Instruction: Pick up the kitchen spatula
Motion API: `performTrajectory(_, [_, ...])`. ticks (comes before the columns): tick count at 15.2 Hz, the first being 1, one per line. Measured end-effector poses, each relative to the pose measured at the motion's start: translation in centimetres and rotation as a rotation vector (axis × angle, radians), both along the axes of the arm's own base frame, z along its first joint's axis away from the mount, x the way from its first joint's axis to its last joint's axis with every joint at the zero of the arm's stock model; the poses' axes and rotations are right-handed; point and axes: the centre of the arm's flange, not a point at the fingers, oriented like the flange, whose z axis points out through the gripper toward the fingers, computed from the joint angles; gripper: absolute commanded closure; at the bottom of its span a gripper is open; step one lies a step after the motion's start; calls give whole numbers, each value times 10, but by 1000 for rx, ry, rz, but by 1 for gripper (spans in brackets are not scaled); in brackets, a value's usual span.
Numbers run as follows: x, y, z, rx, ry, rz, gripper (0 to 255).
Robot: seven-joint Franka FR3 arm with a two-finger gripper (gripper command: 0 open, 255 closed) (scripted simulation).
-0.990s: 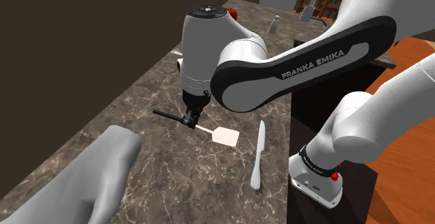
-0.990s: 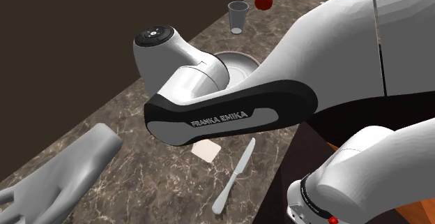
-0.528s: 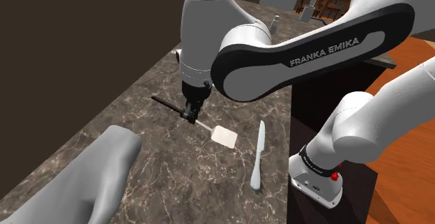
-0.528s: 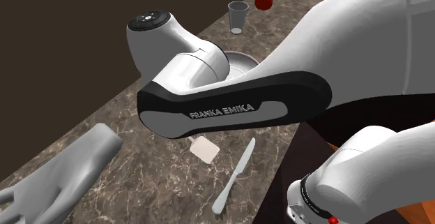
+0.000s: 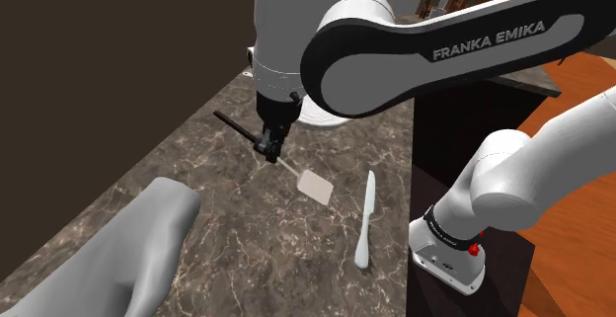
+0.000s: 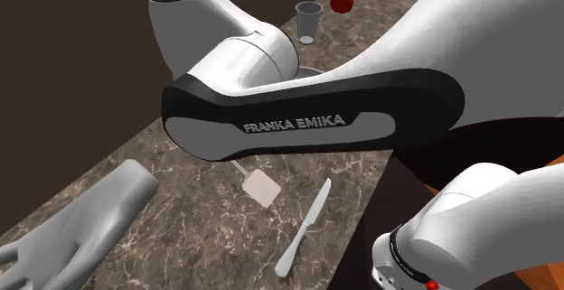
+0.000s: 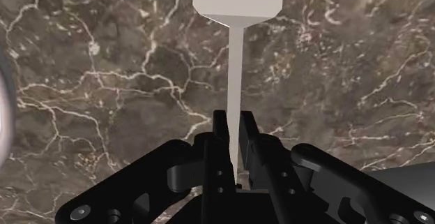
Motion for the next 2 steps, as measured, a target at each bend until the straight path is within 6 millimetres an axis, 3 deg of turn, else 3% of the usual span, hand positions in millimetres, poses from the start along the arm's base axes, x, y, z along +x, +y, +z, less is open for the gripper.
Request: performTrajectory(2, [0, -1, 8, 0, 0, 0, 255])
